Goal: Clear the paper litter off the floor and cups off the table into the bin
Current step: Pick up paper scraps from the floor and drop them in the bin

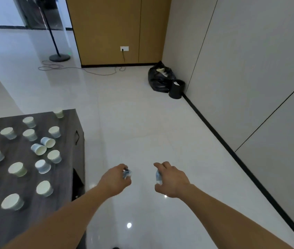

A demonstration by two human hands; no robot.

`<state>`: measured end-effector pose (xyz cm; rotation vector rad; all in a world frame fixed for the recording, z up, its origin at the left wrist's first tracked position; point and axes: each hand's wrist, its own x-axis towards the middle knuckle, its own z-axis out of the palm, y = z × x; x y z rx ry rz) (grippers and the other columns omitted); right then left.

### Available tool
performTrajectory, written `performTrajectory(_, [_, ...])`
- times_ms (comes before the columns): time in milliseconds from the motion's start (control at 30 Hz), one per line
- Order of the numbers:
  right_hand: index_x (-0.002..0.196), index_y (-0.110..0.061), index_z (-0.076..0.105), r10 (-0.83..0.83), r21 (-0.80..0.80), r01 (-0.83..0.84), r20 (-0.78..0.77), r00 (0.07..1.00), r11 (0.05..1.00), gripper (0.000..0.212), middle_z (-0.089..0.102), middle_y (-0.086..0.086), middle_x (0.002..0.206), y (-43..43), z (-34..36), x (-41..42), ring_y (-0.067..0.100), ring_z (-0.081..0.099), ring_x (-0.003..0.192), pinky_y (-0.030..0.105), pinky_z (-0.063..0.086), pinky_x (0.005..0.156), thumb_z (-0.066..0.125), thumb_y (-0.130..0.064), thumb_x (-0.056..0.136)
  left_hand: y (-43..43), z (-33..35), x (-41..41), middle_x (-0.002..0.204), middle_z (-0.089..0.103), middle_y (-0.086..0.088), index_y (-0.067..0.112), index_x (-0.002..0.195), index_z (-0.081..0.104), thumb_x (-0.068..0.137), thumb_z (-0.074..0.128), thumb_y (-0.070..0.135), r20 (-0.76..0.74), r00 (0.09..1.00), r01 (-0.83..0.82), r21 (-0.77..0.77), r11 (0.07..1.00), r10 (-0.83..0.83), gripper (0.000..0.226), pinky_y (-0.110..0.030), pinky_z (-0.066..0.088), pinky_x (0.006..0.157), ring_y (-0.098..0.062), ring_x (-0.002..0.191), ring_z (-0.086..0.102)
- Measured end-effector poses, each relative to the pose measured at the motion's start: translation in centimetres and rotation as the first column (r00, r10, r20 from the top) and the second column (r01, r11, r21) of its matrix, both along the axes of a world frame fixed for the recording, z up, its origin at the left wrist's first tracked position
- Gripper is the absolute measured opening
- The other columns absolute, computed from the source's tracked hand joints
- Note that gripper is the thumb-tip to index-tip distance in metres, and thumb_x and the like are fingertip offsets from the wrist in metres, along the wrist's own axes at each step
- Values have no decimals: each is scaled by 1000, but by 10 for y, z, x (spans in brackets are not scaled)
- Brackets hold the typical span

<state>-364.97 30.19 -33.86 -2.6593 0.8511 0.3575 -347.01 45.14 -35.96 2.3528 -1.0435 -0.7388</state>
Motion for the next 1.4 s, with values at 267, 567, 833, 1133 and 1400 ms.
performTrajectory(267, [151, -29, 19, -112, 30, 112, -18, 994, 993, 80, 36, 2, 144, -125, -15, 53, 28, 49, 121, 35, 46, 89, 57, -46, 83, -156, -1, 70, 115, 64, 1, 23, 121, 55, 86, 61, 35, 33, 990, 134, 29, 991, -135, 38, -22, 41, 73, -12, 84, 54])
performTrajectory(567, [151, -29, 19, -137, 4, 137, 24, 990, 991, 80, 35, 2, 145, -338, -4, 115, 28, 48, 121, 35, 44, 92, 59, -45, 83, -375, 20, 126, 116, 63, 2, 22, 123, 54, 86, 61, 35, 63, 985, 163, -15, 986, -162, 39, -21, 42, 75, -11, 87, 55])
performTrajectory(833, [151, -28, 20, -166, -30, 166, 4, 986, 986, 80, 36, 3, 144, -499, 5, 164, 29, 48, 120, 35, 46, 90, 59, -45, 84, -530, 15, 177, 116, 61, 0, 22, 124, 54, 87, 60, 33, 39, 979, 197, 11, 980, -198, 39, -23, 43, 74, -13, 85, 55])
performTrajectory(1133, [151, -28, 19, -249, -40, 248, -39, 968, 968, 80, 36, 3, 143, -678, 2, 258, 29, 49, 119, 35, 45, 88, 58, -46, 84, -734, 11, 272, 121, 60, 2, 24, 128, 51, 84, 60, 36, 19, 944, 328, 25, 944, -329, 46, -24, 45, 80, -15, 99, 59])
performTrajectory(1400, [151, -30, 19, -320, 8, 321, -48, 946, 947, 80, 36, 1, 144, -819, -9, 322, 27, 50, 118, 35, 46, 86, 59, -46, 83, -894, 13, 347, 128, 57, -1, 21, 132, 49, 86, 59, 35, 57, 906, 414, 96, 905, -420, 50, -28, 46, 89, -19, 110, 57])
